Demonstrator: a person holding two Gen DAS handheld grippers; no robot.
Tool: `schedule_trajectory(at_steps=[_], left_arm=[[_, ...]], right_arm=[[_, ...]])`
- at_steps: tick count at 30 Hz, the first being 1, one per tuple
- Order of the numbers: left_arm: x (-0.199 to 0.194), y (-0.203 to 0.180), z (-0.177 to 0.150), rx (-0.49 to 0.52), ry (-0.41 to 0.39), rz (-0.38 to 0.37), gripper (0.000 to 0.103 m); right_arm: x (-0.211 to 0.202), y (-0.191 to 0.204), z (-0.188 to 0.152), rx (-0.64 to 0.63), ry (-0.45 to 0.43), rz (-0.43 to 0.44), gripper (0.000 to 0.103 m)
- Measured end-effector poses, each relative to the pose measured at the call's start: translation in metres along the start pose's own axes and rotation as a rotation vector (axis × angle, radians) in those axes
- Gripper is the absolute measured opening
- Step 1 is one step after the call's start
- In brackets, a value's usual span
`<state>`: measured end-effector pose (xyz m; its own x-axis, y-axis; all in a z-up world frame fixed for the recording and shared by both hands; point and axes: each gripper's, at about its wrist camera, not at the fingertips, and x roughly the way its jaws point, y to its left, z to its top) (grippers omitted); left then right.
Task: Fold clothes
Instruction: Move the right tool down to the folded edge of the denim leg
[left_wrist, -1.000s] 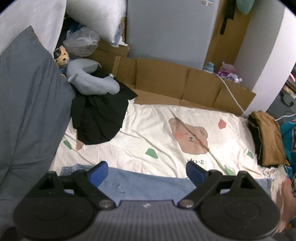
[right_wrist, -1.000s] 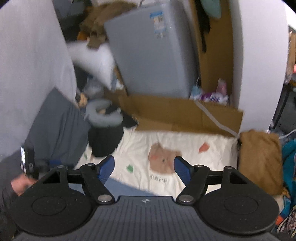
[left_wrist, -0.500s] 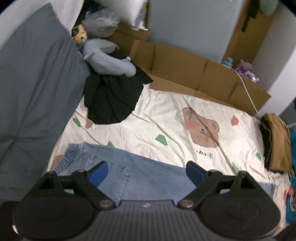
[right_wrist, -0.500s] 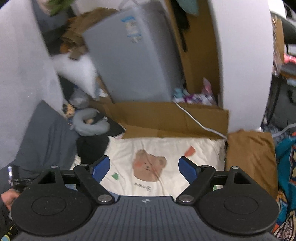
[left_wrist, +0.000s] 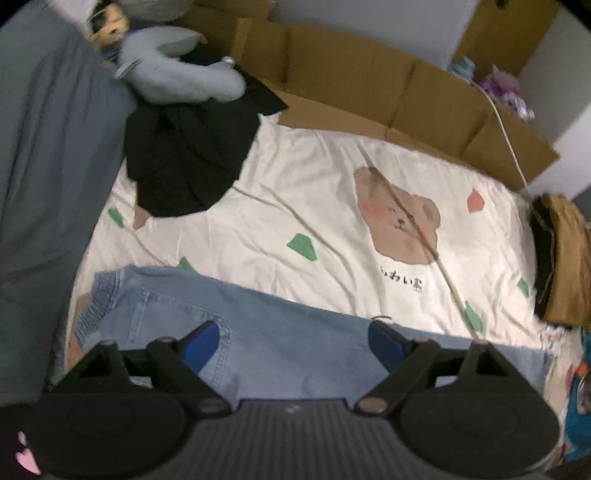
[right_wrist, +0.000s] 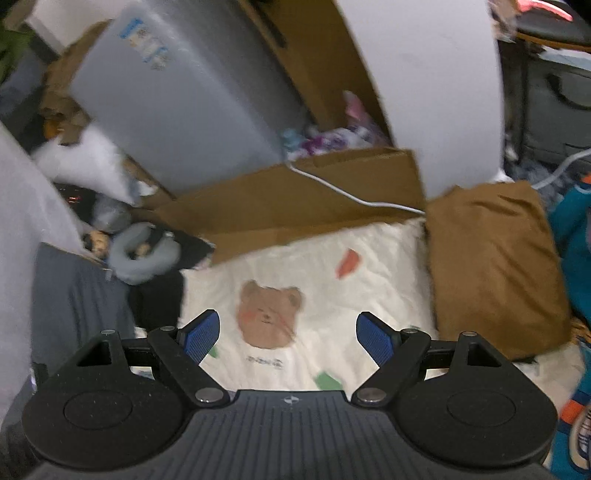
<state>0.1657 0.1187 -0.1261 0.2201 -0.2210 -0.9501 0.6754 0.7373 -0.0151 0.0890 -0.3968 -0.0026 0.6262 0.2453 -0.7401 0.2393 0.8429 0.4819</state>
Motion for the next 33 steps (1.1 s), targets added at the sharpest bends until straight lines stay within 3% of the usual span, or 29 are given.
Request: schedule_trajectory(at_steps=[6, 10, 13, 21, 26, 33], left_arm=[[0.017, -0.035, 0.009, 0.107, 0.009, 0.011, 0.09], [0.028, -0.044, 0.0, 0.094, 0.019, 0.021, 0.089], [0.027, -0.05, -0.011, 0.065, 0.02, 0.01, 0.089], [0.026, -0.064, -0.033, 0.088, 0.011, -0.003, 0.09], [0.05, -0.063, -0.056, 0.086, 0.047, 0.042, 0.09], [0.084, -0.063, -0.093, 0.081, 0.111, 0.038, 0.09]], right_arm=[[0.0, -0.04, -0.016, -0.071, 0.03, -0.029, 0.086], [0.006, -0.077, -0.043, -0.014, 0.04, -0.054, 0.085], [0.013, -0.095, -0.059, -0.047, 0.056, -0.081, 0.085], [0.047, -0.157, -0.122, 0.074, 0.063, -0.1, 0.081], [0.065, -0.184, -0.16, 0.108, 0.049, -0.092, 0.081], [0.098, -0.221, -0.216, 0.182, 0.047, -0.13, 0.081]])
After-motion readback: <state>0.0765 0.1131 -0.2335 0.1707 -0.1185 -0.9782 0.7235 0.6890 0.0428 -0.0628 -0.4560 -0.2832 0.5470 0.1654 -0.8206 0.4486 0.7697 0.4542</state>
